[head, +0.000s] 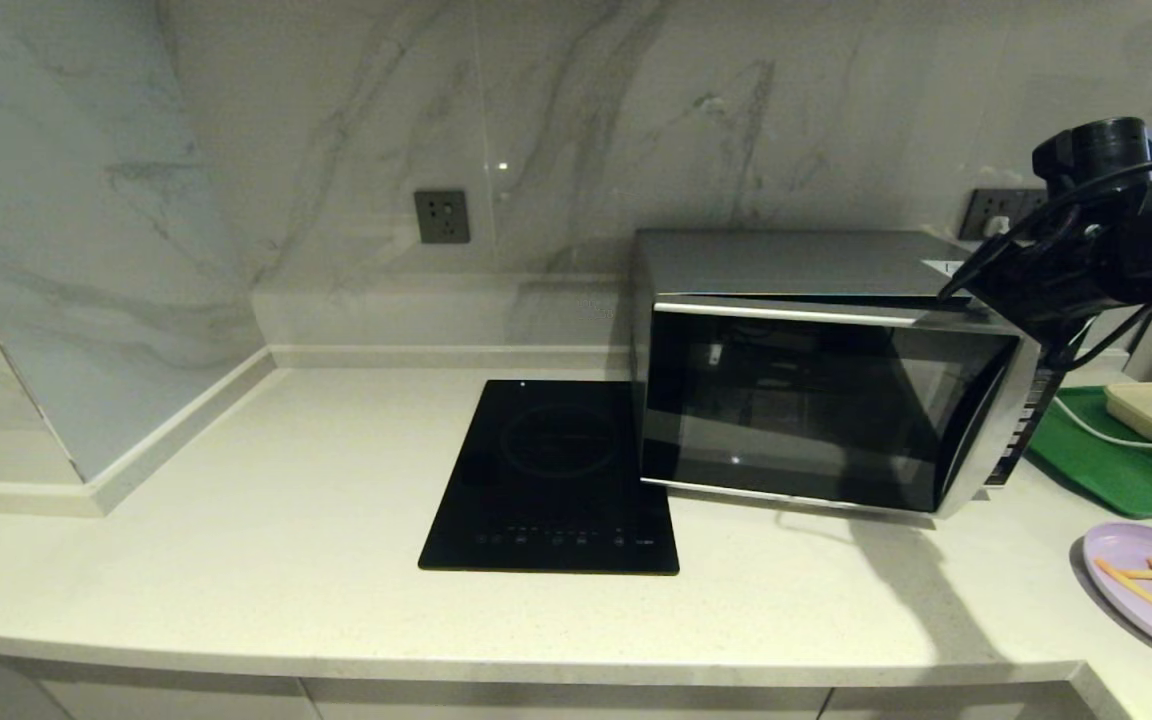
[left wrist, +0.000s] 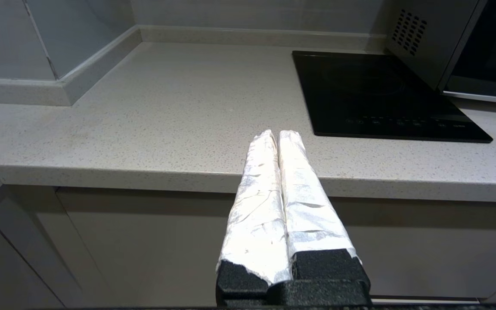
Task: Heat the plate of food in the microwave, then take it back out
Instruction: Open the microwave oven
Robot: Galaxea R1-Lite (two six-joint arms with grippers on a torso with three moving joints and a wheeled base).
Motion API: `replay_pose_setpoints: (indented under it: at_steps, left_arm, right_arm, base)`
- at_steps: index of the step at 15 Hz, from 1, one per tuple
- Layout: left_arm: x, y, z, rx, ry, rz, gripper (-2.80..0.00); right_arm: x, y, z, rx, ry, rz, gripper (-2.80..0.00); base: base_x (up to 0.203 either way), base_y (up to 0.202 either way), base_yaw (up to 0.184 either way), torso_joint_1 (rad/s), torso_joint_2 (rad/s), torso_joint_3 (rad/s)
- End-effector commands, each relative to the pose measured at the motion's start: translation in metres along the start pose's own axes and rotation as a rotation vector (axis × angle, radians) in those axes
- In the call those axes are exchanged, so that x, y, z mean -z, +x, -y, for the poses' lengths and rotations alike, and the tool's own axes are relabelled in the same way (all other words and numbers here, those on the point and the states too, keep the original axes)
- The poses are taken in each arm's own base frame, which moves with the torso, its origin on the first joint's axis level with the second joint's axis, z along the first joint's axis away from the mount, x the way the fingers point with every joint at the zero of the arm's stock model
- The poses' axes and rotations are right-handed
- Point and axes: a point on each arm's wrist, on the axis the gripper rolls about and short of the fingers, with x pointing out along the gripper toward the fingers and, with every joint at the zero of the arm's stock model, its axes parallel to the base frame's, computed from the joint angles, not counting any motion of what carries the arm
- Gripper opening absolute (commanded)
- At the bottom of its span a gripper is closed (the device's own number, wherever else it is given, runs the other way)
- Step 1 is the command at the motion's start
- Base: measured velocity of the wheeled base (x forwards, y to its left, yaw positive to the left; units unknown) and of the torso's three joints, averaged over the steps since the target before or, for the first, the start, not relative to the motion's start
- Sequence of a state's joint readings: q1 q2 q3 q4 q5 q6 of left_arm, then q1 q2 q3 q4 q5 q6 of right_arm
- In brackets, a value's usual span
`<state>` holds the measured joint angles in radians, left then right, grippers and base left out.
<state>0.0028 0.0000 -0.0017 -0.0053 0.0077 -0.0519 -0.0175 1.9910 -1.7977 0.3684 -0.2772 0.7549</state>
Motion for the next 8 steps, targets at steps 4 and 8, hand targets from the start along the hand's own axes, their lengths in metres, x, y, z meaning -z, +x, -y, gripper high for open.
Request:
replay_pose_setpoints:
  at_steps: [4,8]
  left_arm:
    - [0.000,0.000,0.000,0.000,0.000,0.001,-2.80]
    - [0.000,0.000,0.000,0.000,0.000,0.001,-2.80]
  right_arm:
    - [0.003,-0.023,0.014,0.023,-0.002,-0.022,-2.80]
    - [-0.007,-0.074,0.022,-0.031,0.003,-0.029,-2.80]
  base:
    - [0.000,0.000,0.000,0.000,0.00,0.000]
    - [0.000,0.000,0.000,0.000,0.00,0.000]
